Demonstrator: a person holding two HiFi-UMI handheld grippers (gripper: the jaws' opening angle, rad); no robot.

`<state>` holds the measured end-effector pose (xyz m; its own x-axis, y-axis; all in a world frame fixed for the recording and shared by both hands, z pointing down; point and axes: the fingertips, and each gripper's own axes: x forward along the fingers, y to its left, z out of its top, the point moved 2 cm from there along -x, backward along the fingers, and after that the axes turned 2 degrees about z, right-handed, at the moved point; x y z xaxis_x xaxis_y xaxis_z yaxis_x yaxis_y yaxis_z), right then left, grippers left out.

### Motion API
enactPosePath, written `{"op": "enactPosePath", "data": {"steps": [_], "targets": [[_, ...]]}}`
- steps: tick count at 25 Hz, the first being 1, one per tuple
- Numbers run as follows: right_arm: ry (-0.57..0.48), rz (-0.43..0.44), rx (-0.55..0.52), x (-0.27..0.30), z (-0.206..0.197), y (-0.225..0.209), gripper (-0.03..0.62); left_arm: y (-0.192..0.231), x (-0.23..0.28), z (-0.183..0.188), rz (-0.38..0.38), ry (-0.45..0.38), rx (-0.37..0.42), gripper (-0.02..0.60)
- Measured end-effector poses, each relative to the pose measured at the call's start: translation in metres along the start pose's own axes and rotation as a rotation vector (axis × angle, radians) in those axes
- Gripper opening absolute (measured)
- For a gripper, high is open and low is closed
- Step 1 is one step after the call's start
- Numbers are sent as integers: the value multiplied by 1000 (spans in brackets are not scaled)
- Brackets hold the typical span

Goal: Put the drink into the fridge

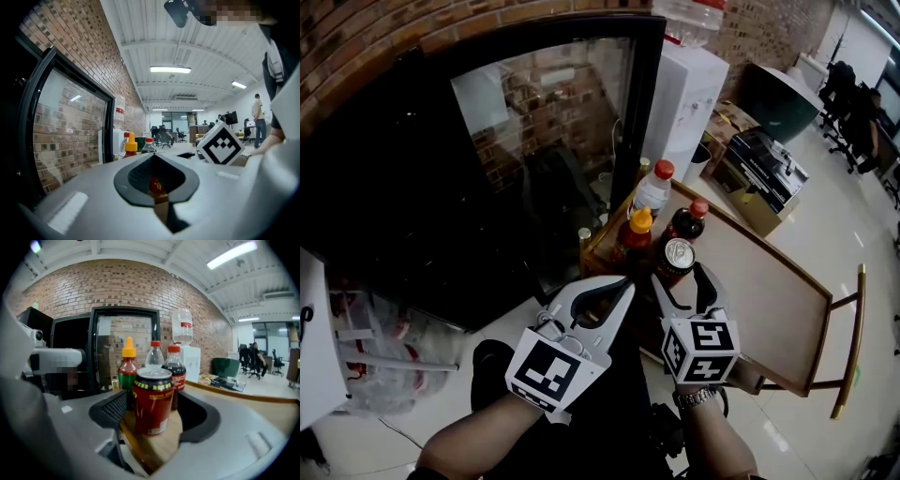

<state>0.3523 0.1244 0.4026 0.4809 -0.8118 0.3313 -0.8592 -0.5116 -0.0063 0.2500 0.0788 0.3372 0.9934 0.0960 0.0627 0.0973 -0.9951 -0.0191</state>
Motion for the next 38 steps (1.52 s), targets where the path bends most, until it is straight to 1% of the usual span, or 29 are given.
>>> {"op": "enactPosePath", "data": {"steps": [6, 10, 16, 20, 22, 24, 28, 34, 38], "targets": [[21, 14, 2, 16, -4, -3, 324, 4, 9, -8, -13, 16, 12, 5], [22, 15, -3, 22, -5, -3, 324, 8, 8, -8, 8, 17, -2, 5], [10, 13, -2, 17, -6, -2, 318, 12, -2, -4, 48, 13, -3, 5], [-21, 23, -17, 4, 2, 4, 316, 14, -15, -4, 66, 19, 47, 5], [-42, 35, -26, -5, 8, 10, 316, 14, -25, 2, 96, 7, 34, 5], [-63, 55, -35, -14, 15, 18, 316, 13, -35, 8, 127, -5, 23, 5], [-103, 121, -56, -29, 29, 46, 316, 15, -61, 11, 185, -2, 39, 5], [-149, 260, -90, -38, 45, 108, 316, 29, -110, 10, 273, 12, 108, 5], [-162, 348, -123, -40, 54, 152, 316, 45, -144, 17, 361, -9, 73, 5]]}}
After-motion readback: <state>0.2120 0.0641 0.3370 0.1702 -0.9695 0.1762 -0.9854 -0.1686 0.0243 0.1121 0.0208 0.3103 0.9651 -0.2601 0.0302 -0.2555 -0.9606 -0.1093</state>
